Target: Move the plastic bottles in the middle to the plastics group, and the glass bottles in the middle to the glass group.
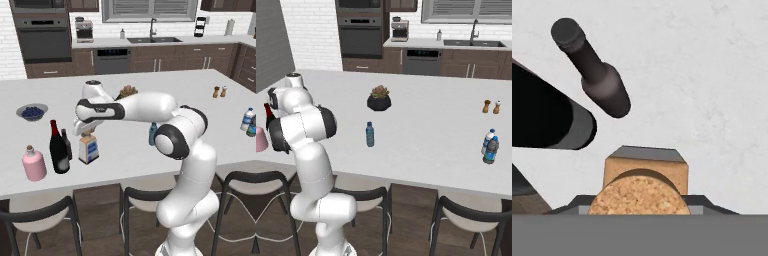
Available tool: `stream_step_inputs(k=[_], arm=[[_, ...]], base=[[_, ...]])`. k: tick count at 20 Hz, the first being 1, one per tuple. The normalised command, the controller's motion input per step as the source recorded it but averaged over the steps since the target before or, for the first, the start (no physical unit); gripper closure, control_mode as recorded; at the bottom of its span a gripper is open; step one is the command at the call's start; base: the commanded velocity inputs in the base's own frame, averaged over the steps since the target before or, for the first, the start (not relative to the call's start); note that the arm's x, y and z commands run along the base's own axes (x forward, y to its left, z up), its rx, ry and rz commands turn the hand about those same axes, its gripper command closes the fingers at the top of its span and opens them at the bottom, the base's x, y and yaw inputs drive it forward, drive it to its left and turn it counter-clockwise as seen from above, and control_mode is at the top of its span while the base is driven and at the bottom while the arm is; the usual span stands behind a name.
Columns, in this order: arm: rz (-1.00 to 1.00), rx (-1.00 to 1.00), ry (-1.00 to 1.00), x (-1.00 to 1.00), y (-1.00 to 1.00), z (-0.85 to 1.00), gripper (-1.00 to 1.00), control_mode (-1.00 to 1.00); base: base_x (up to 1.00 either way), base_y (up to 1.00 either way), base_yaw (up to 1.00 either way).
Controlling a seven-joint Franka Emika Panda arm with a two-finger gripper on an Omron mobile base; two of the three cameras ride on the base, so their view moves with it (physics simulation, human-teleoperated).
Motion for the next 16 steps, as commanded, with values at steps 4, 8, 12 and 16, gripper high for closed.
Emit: stream_step_inputs(k=[4, 8, 12, 16], arm=[[0.00, -0.01, -0.03, 0.04, 0.17, -0.08, 1.00, -1.00], [0.00, -0.01, -0.06, 0.03, 0.21, -0.33, 1.00, -1.00], [0.00, -0.02, -0.02, 0.00, 0.09, -0.48, 1.00, -1.00], [0.00, 0.00, -0.04, 0.00, 0.00, -0.25, 1.00, -1.00]], base=[[0.00, 0.00, 0.00], [0.00, 0.00, 0.00], [0.00, 0.00, 0.00], [0.00, 0.00, 0.00]])
